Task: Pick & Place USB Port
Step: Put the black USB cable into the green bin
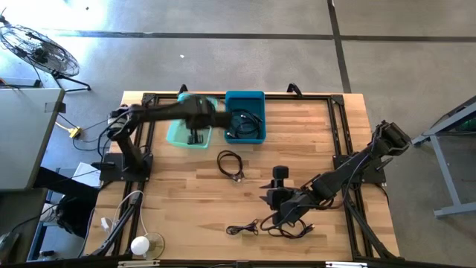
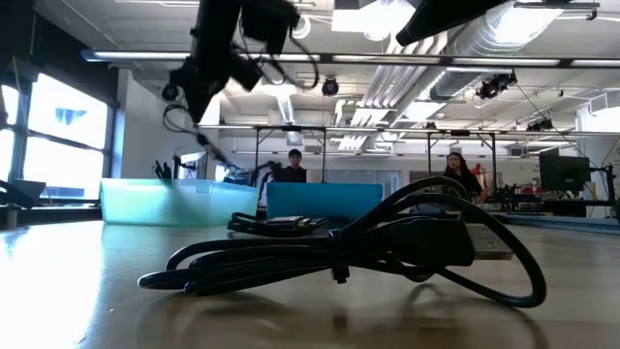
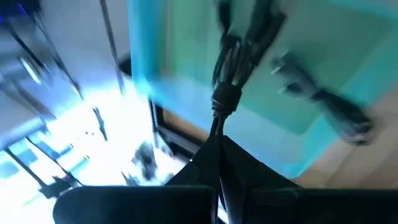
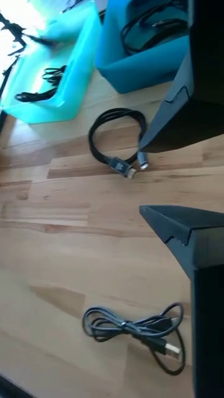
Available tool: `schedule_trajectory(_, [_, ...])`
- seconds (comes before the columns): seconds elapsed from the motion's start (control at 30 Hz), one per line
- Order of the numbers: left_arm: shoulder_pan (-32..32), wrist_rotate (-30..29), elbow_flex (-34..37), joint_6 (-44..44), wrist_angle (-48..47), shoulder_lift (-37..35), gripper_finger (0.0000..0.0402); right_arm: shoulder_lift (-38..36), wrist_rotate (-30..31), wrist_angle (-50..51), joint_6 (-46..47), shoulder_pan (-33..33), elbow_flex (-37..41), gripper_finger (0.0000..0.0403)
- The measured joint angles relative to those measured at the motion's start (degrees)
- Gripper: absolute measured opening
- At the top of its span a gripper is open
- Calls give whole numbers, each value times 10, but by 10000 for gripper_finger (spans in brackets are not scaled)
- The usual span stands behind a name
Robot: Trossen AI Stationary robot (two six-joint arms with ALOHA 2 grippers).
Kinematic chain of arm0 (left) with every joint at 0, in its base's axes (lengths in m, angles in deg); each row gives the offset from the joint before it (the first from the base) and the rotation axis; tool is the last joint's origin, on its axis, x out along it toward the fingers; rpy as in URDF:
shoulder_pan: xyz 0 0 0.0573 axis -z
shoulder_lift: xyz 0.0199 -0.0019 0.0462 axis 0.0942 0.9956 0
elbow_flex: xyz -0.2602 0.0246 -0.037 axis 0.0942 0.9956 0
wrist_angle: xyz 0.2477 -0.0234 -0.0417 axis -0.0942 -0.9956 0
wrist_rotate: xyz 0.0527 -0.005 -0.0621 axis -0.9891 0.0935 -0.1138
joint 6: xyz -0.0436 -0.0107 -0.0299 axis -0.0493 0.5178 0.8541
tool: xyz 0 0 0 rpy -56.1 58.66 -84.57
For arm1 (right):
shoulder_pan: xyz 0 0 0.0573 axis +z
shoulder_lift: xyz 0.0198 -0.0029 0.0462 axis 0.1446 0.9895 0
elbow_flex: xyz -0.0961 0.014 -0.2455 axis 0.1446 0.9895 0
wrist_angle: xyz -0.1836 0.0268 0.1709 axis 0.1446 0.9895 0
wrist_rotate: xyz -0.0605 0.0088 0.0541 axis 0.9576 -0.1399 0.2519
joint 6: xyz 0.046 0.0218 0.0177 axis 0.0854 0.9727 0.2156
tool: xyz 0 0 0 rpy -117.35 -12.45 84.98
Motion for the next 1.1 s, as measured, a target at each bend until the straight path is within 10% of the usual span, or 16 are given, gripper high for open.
schedule_trajectory(0.37, [-149,46,105,-52,84,0,0,0,1,22,21,0,1,139])
schedule_trajectory(1.1, [-135,91,140,-165,221,0,30,0,2,23,23,0,2,139])
